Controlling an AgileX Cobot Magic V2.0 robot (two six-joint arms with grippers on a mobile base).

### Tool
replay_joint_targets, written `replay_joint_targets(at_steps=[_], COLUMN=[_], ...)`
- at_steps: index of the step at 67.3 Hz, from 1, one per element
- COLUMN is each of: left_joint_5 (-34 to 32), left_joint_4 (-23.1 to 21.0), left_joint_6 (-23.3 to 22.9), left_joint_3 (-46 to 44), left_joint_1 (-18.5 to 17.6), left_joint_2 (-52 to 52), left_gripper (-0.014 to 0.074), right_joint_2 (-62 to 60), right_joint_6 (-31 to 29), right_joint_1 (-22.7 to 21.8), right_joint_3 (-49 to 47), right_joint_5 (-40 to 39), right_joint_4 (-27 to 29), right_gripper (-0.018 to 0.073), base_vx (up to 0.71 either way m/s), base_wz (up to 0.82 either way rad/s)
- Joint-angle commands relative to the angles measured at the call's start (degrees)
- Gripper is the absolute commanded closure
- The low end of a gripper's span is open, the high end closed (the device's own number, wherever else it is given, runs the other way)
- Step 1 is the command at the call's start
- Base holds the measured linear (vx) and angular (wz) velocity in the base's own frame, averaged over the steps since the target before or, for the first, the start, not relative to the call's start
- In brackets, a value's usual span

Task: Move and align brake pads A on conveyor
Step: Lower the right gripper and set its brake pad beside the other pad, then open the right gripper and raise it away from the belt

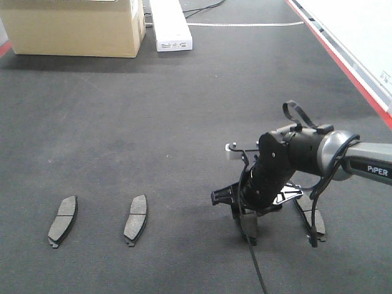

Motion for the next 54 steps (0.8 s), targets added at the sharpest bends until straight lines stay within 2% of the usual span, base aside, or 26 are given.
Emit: replay_joint_targets(at_steps=[1, 12, 22, 38, 54], left_joint_5=[-4.31, -4.31, -4.31, -4.31, -4.31], left_joint_4=[-0.30, -0.30, -0.30, -0.30, -0.30], left_joint_6=[-0.07, -0.07, -0.07, -0.07, -0.07], left_joint_3=[-1.18, -1.18, -1.18, -1.18, -1.18], left_joint_1=[-0.20, -0.20, -0.20, -0.20, -0.20], left_joint_2=[0.71, 0.71, 0.71, 0.71, 0.71], left_gripper=[0.0126, 0.0126, 0.0126, 0.0126, 0.0126], right_joint_2=[-3.89, -9.15, -18.95, -41.19, -63.80], right_joint_6=[0.04, 0.04, 0.59, 2.97, 2.55], right_joint_1=[-0.30, -0.25, -0.25, -0.25, -0.25], right_joint_3=[-2.29, -1.77, 3.57, 16.73, 25.35], right_joint_5=[0.62, 2.20, 0.11, -5.28, -6.93], right_joint_4=[-1.01, -3.72, -6.97, -13.07, -14.67], right_gripper=[0.0110, 0.0104, 0.0104, 0.0104, 0.0104], base_vx=[0.00, 0.00, 0.00, 0.00, 0.00], base_wz=[0.00, 0.00, 0.00, 0.00, 0.00])
